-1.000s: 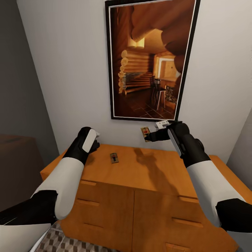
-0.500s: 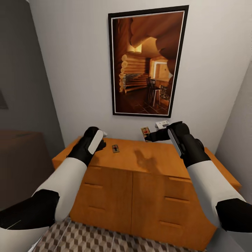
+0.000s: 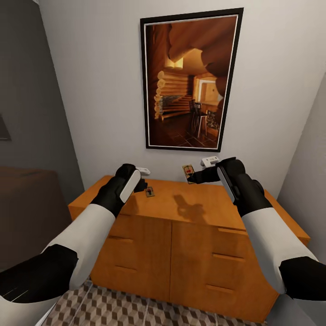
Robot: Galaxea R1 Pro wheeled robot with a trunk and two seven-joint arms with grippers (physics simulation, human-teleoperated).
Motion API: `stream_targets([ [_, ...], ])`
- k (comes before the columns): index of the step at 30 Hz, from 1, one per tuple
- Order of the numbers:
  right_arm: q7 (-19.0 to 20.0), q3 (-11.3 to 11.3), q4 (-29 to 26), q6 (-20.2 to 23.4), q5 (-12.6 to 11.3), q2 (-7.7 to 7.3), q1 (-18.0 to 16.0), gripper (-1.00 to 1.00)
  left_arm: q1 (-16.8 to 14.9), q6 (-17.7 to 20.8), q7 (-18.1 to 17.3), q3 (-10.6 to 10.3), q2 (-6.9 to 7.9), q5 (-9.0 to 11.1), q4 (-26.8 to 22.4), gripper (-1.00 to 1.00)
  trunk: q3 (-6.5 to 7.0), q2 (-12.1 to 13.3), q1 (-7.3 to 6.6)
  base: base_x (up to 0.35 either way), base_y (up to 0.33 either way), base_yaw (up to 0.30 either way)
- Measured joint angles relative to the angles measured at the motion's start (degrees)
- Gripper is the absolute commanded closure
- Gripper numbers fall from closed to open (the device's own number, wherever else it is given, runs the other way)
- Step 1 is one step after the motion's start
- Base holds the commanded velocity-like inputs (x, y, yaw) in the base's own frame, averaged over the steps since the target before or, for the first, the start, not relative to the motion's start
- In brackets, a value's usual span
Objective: Take the four mousetraps from the cabinet in the bathroom and place them on the bathroom floor. Make sure all four end up on the same floor surface, and ensure that at least two of them are either under or directly next to the same bathroom sink.
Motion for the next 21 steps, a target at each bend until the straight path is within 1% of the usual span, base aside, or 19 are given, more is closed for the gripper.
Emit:
stream_targets([
  [13, 0.0, 0.0, 0.1, 0.0, -0.2, 0.01, 0.0, 1.00, 0.0, 0.0, -0.3, 0.0, 0.01, 0.1, 0.0, 1.00, 0.00, 0.0, 0.00, 0.000, 0.000, 0.000],
  [16, 0.0, 0.0, 0.1, 0.0, -0.1, 0.02, 0.0, 1.00, 0.0, 0.0, -0.3, 0.0, 0.01, 0.2, 0.3, 1.00, 0.00, 0.0, 0.02, -0.223, 0.000, 0.000],
  [21, 0.0, 0.0, 0.2, 0.0, -0.2, -0.04, 0.0, 1.00, 0.0, 0.1, -0.3, 0.0, 0.01, 0.3, 0.5, 1.00, 0.00, 0.0, 0.04, -0.342, 0.000, 0.000],
])
